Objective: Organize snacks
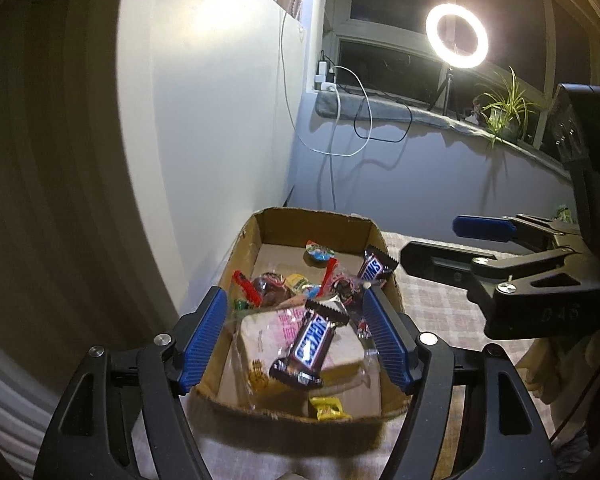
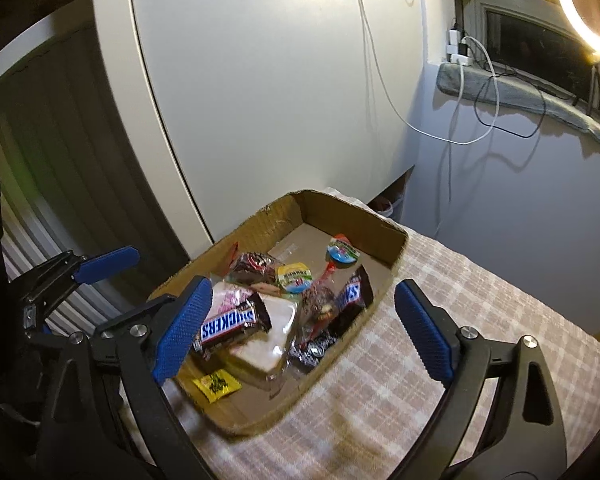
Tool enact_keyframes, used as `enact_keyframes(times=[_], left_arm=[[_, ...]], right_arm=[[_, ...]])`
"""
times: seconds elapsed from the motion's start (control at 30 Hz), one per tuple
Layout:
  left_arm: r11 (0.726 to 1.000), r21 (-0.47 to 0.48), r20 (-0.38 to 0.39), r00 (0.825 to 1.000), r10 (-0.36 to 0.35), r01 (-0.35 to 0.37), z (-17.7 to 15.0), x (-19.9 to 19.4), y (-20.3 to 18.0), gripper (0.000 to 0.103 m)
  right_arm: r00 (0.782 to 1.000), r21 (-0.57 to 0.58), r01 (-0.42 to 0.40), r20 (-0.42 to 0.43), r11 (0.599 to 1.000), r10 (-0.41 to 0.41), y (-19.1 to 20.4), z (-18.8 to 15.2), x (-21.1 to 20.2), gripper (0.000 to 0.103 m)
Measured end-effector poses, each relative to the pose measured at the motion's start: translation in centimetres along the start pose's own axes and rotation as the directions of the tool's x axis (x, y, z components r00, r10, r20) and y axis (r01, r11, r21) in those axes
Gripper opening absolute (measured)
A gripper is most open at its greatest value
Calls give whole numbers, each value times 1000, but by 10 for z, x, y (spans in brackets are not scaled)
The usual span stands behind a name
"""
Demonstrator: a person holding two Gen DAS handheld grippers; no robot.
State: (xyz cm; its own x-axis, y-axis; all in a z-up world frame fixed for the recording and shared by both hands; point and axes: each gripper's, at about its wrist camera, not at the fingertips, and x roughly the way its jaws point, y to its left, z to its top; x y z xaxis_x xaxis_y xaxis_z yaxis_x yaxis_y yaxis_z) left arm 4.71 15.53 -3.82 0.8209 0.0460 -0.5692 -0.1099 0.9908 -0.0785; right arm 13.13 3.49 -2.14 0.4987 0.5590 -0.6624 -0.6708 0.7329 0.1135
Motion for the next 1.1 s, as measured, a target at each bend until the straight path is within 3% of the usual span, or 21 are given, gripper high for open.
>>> enact_keyframes(times=[0.33,0.43,1.1], left_arm=[[999,-15,21,999,44,-43,-10,-25,-6,71],[998,-9,26,998,59,-58,-11,-29,-7,76],[998,-3,38,997,62,-61,-16,-41,-14,77]], right_arm=[[999,55,26,44,998,-28,-1,-29,-33,95],[998,63,31,45,998,-33,-2,-34,-38,95],[996,58,48,73,997,-53,2,-44,-66,96]])
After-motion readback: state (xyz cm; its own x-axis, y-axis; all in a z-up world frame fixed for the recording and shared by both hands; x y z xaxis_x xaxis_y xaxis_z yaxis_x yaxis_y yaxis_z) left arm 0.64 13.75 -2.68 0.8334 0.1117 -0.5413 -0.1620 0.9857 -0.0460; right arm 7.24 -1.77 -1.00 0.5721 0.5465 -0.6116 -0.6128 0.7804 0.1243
